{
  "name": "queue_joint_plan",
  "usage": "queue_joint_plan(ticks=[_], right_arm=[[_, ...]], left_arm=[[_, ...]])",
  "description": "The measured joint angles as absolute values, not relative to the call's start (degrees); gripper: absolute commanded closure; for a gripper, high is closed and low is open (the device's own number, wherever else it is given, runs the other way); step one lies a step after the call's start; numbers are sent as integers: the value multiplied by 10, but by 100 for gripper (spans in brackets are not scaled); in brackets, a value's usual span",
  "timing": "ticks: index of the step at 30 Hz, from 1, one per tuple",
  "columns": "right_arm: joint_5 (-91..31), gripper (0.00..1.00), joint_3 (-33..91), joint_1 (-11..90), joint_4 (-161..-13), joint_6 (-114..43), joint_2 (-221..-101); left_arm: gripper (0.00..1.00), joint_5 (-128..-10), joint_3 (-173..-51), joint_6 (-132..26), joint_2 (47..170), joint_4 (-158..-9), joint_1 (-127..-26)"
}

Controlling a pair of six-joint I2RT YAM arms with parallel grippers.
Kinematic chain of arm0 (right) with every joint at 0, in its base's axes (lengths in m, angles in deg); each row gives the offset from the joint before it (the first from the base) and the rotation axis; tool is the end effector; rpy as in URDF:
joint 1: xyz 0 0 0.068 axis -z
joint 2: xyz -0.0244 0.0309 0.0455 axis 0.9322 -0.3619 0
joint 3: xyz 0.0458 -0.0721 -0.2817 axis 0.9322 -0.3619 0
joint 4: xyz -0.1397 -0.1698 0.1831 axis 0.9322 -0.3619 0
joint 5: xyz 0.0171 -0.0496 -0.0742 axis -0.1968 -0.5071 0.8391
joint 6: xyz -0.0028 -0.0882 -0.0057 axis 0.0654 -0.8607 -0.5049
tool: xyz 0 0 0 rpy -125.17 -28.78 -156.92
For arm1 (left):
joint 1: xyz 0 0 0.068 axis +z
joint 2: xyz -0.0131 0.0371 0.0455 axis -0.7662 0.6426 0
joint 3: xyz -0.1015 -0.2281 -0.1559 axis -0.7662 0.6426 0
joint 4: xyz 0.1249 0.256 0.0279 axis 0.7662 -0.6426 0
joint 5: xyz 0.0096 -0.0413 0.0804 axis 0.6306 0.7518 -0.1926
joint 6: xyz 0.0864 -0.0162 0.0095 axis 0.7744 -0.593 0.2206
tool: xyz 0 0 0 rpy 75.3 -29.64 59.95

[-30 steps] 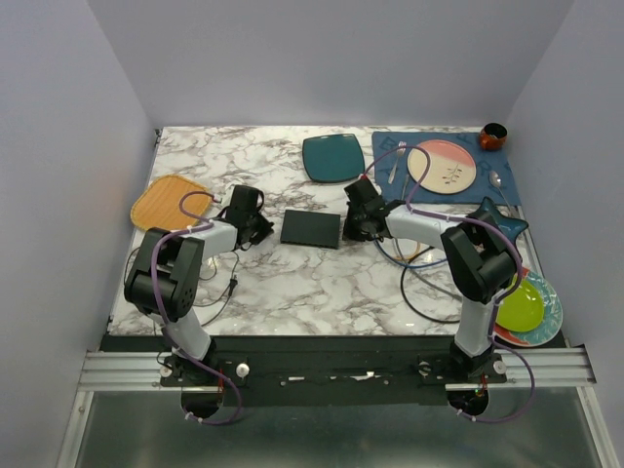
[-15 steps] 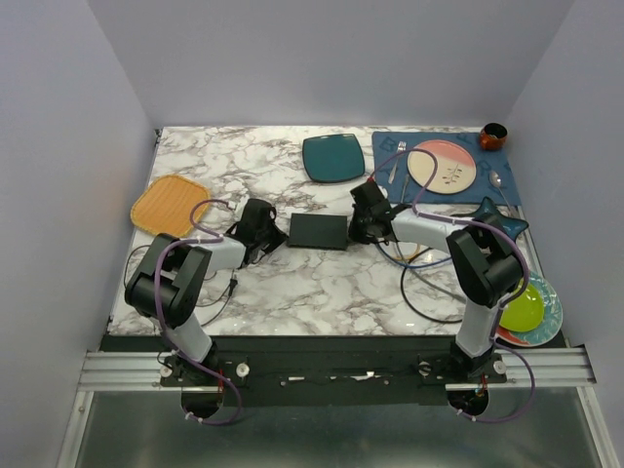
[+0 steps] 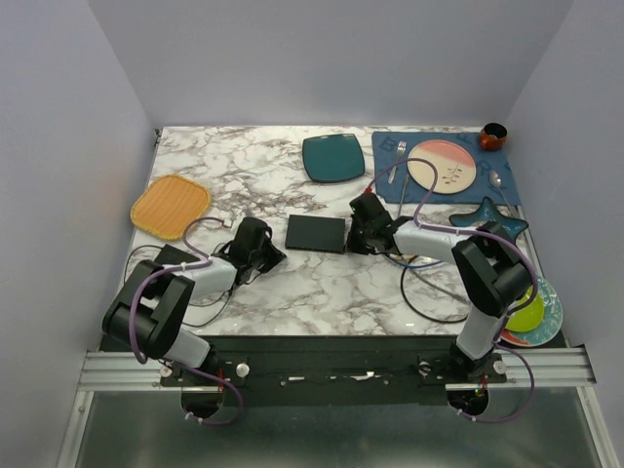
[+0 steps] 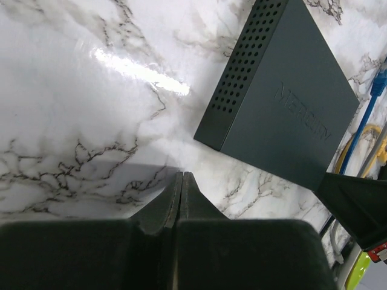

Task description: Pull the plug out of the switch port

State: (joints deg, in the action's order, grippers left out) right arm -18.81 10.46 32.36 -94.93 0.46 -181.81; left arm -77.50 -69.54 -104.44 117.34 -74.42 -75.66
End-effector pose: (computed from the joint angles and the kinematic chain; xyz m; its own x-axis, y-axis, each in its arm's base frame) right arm 0.3280 0.2368 0.1216 -0.8589 0.2124 -0.4660 0.0251 0.9263 0.3760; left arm 0.2789 -0.1332 0.1076 -0.6640 -0.6659 -0.3401 -0.3524 0.6799 -0.6431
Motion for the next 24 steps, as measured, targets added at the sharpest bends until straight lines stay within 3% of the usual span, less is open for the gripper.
queue_joint_plan(ticks=[4, 7, 8, 9, 11, 16, 17, 19, 20, 24], right_arm=[[-175, 93, 92, 321, -963, 2, -1795], [-142, 82, 84, 320, -990, -13, -1743], [-129, 72, 81, 320, -999, -22, -1717], [-116, 66, 77, 320, -1003, -31, -1686], [-88, 52, 71, 313, -1011, -60, -1618], [-35, 33, 69, 255, -1009, -138, -1508], [-30, 1, 65, 243, -1004, -152, -1494], [-22, 0, 47, 225, -988, -173, -1469], [-18, 0, 31, 221, -976, -186, -1456], [-1, 0, -42, 210, -942, -232, -1402]], left_arm=[[84, -794, -703, -1035, 1133, -799, -755], [57, -826, -727, -1015, 1082, -861, -751], [42, -838, -738, -1006, 1061, -880, -751], [37, -850, -747, -996, 1039, -896, -751], [32, -872, -768, -967, 998, -917, -749], [29, -918, -839, -918, 981, -987, -751], [26, -924, -846, -913, 983, -997, -753], [18, -941, -851, -909, 981, -1017, -760], [1, -943, -847, -904, 975, -1020, -762], [1, -940, -816, -880, 933, -1034, -765]])
